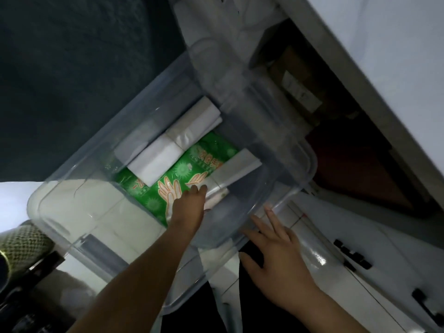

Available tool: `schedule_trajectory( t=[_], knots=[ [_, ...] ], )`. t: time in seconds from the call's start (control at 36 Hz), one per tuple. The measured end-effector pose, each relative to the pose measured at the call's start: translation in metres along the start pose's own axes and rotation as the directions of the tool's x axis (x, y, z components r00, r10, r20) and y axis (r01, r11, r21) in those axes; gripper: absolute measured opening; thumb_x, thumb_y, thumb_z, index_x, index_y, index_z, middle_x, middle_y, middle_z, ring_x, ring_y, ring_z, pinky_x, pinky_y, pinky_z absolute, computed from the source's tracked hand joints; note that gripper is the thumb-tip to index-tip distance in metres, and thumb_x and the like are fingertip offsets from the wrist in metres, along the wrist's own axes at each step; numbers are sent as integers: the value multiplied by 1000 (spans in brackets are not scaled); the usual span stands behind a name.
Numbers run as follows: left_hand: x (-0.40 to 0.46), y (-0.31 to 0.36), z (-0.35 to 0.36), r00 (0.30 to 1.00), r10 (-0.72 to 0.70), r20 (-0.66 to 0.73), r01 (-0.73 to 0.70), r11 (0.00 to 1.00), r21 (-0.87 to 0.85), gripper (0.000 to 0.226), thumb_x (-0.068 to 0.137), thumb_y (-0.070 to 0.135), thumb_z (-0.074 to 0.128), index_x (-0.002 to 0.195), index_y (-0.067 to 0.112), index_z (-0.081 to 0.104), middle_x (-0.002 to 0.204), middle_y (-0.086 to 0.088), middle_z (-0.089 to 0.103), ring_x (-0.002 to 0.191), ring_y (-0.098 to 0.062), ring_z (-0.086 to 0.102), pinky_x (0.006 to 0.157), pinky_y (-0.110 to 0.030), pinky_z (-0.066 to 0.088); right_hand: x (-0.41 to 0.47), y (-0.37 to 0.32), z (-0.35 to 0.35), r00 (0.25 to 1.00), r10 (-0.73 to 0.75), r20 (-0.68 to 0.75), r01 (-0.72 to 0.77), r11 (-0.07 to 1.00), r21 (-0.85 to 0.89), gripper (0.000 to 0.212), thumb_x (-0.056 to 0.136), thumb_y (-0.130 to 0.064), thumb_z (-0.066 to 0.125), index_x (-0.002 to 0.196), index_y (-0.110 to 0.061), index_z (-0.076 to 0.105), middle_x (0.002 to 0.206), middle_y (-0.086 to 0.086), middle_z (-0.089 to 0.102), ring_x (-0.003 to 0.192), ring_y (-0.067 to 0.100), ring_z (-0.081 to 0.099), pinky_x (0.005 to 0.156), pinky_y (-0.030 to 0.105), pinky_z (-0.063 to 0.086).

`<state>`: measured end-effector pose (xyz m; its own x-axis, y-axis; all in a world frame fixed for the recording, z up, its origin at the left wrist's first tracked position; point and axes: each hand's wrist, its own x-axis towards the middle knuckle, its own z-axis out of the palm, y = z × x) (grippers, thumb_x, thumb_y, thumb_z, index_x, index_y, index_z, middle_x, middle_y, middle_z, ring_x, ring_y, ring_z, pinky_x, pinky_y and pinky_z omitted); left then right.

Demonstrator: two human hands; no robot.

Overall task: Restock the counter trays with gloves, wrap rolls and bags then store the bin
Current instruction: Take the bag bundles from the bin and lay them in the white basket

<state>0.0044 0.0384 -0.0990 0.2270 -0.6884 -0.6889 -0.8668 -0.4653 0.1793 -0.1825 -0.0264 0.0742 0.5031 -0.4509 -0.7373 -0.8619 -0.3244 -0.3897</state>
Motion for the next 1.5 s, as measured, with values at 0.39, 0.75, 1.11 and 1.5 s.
schedule_trajectory(
  t=[0.39, 0.75, 1.11, 1.5],
  knots=[
    [-77, -48, -98, 984, -106, 144, 157, 119, -980, 30, 85, -1, 71, 103, 23, 75, 107, -3, 76, 93, -16, 70, 88, -36, 56, 37, -55, -50, 931, 343, 122, -256, 381, 888, 44, 85, -22, 72, 127, -23, 60, 117, -5, 66, 107, 9, 62, 88, 32, 48],
    [-142, -26, -111, 958, 188, 219, 255, -197, -947, 34, 86, -3, 65, 114, 14, 74, 104, -3, 77, 90, -12, 71, 71, -22, 56, 46, -49, -52, 937, 117, 329, -334, 20, 942, 38, 73, -13, 71, 111, -10, 71, 102, 10, 76, 81, 21, 74, 65, 38, 61],
    [8, -42, -82, 985, -171, -34, 160, 964, -215, 63, 91, 27, 60, 149, 15, 37, 145, -16, 44, 129, -35, 43, 97, -43, 43, 29, -41, -52, 929, 369, 26, -92, 163, 982, 27, 81, 6, 68, 106, -5, 70, 85, 4, 78, 64, 13, 72, 47, 24, 53],
    [102, -47, -48, 946, -203, -253, 241, 962, 128, 80, 91, 10, 51, 158, 23, 8, 157, -22, 24, 136, -43, 34, 88, -55, 49, 14, -12, -30, 865, 474, -165, 40, 263, 964, 30, 77, -3, 74, 89, -30, 79, 73, 6, 76, 64, 15, 69, 58, 29, 60]
  ],
)
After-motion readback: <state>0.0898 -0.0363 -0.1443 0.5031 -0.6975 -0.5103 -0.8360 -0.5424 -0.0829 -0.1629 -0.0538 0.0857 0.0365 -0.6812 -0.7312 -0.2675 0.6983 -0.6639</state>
